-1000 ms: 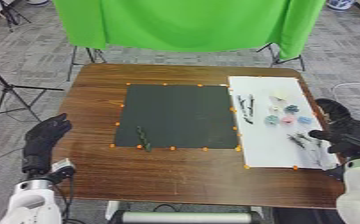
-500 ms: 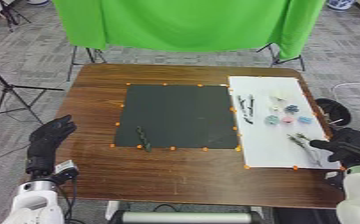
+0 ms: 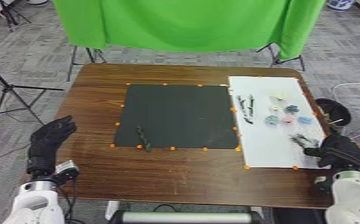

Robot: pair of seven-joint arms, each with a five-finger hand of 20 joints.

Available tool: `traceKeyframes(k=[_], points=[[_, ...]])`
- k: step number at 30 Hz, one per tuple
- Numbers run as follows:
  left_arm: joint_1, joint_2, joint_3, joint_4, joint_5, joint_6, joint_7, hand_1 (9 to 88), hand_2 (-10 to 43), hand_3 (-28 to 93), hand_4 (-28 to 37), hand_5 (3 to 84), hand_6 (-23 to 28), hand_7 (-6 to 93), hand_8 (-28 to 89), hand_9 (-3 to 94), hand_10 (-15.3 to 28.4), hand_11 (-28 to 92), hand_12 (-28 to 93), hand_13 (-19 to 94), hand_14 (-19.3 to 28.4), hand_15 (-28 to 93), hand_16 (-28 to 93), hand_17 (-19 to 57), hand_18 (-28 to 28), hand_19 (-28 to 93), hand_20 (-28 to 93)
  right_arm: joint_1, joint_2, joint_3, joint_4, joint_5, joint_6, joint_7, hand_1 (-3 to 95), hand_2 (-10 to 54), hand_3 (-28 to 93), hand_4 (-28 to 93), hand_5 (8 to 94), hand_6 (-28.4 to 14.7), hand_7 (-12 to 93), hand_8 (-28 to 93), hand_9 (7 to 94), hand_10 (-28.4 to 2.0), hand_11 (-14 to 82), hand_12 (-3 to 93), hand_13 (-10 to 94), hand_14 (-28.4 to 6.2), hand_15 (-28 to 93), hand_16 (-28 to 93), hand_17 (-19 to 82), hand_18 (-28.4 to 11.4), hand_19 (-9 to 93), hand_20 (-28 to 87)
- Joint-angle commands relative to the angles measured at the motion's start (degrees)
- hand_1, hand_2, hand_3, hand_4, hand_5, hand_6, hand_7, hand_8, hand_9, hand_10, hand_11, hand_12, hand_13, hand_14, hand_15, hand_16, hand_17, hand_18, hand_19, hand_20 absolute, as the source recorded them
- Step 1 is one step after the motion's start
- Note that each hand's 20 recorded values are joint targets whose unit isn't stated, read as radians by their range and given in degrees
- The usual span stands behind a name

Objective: Arrange flowers

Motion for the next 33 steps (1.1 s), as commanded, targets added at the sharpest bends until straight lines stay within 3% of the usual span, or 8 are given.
traceKeyframes(k=[1, 11, 19, 26, 33], points=[[0.9, -0.6, 0.13, -0.25, -0.23, -0.38, -0.49, 29.7, -9.5, 66, -28.3, 52.6, 1.0, 20.3, -8, 51.1, 12.9, 21, 14, 43, 15.5, 23, 0, 16.4, 11.8, 12, 27, -0.53, 0.45, 0.01, -0.37, 1.15, 3.42, 0.3, 56.3, -7.6, 62, -16, 74.4, -1.9, 26, 8, 90.5, -9.7, 26.7, 24.6, 94, -1.0, 63, 29, 68, -12.8, 93, 49], [1.56, -0.41, -0.39, -0.72, -0.53, -0.14, -0.91, 29.4, -9.5, 66, -28.3, 52.6, 1.0, 20.2, -8, 51.1, 12.9, 21, 14, 43, 15.6, 23, 0, 16.1, 11.8, 12, 27, 1.55, 0.87, 3.81, -9.58, 5.66, 1.96, -0.89, 56.2, -9.2, 65, -14, 78.2, -3.4, 25, 8, 92.5, -9.6, 28.4, 23.8, 94, -0.6, 65, 26, 70, -11.9, 93, 49], [1.9, 0.05, -0.94, -1.12, -0.3, -0.2, -1.35, 29.3, -9.5, 67, -28.3, 52.6, 1.0, 20.1, -8, 51.1, 12.9, 21, 14, 43, 15.6, 23, 0, 15.8, 11.9, 12, 27, 10.33, -0.05, -5.7, -14.76, 9.59, 2.37, -2.35, 55.8, -9.4, 65, -12, 78.8, -3.6, 25, 9, 93.0, -9.8, 28.2, 24.2, 94, -0.5, 66, 26, 71, -11.4, 93, 48], [2.28, 0.1, -1.24, -1.38, -0.25, -0.37, -1.45, 29.2, -9.5, 67, -28.3, 52.6, 1.1, 19.9, -8, 51.0, 12.8, 21, 14, 43, 15.6, 23, 0, 15.7, 12.0, 12, 27, 25.69, -3.38, -23.26, -11.98, 10.7, 1.67, -4.2, 55.7, -9.5, 65, -12, 79.2, -3.7, 25, 9, 93.4, -10.3, 28.3, 23.8, 94, -0.3, 66, 26, 71, -11.1, 93, 48], [2.13, 0.29, -1.14, -1.42, -0.19, -0.65, -1.63, 29.1, -9.5, 67, -28.3, 52.5, 1.0, 19.9, -8, 50.9, 12.8, 21, 14, 43, 15.5, 22, 0, 15.6, 11.9, 12, 27, 42.5, -8.99, -41.47, -4.61, 11.87, 1.43, -6.04, 55.6, -9.5, 65, -11, 79.5, -3.7, 24, 9, 93.5, -10.5, 28.4, 23.5, 94, -0.3, 66, 25, 71, -10.8, 93, 47]])
